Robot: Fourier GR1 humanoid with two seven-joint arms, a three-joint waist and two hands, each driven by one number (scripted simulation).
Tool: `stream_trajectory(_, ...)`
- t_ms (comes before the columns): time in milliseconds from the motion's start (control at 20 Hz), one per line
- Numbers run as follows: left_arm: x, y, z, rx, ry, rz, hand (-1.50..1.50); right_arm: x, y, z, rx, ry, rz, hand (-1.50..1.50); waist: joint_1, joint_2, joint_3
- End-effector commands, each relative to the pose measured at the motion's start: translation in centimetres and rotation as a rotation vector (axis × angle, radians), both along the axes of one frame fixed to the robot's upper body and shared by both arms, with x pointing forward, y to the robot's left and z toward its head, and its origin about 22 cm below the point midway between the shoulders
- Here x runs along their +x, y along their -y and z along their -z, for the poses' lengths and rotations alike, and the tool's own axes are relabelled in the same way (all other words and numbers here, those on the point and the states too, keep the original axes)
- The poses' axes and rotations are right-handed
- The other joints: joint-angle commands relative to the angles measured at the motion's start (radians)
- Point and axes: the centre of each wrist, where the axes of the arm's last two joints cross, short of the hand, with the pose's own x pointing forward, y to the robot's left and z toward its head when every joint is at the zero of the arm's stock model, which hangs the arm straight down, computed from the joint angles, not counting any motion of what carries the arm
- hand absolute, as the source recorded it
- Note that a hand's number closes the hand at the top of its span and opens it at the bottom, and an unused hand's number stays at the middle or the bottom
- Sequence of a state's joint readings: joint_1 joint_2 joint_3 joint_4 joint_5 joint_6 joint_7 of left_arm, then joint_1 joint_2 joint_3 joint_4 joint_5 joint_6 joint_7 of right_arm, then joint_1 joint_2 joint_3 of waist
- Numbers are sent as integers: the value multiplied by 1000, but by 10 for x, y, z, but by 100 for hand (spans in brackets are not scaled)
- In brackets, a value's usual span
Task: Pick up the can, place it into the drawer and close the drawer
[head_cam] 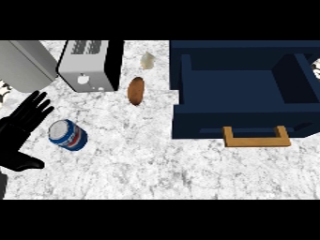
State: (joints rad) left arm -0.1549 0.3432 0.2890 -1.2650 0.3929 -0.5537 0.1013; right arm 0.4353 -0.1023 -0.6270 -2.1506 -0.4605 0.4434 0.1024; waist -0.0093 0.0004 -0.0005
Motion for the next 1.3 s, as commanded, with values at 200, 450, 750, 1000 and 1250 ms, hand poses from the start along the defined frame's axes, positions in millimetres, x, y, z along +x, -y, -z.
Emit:
stream_trajectory(200, 15, -14, 31, 23, -5, -75, -150, 4, 5, -3, 3, -6, 7, -150, -2, 1, 0)
stream_trajectory(450, -6, -37, 66, 28, -34, -88, -150, -10, -5, 0, -2, 1, 5, -150, -7, 2, -1)
stream_trajectory(750, 1, -27, 91, 18, -60, -58, -150, 0, -2, -21, -30, -5, -9, -150, -4, 2, -1)
stream_trajectory(1000, 6, -24, 104, 5, -80, -77, -150, -11, 5, -6, 6, 6, -16, -150, -11, 3, -1)
stream_trajectory(1250, 6, -21, 110, -18, -89, -66, -150, -8, 6, -28, -22, 6, -17, -150, -12, 5, -2)
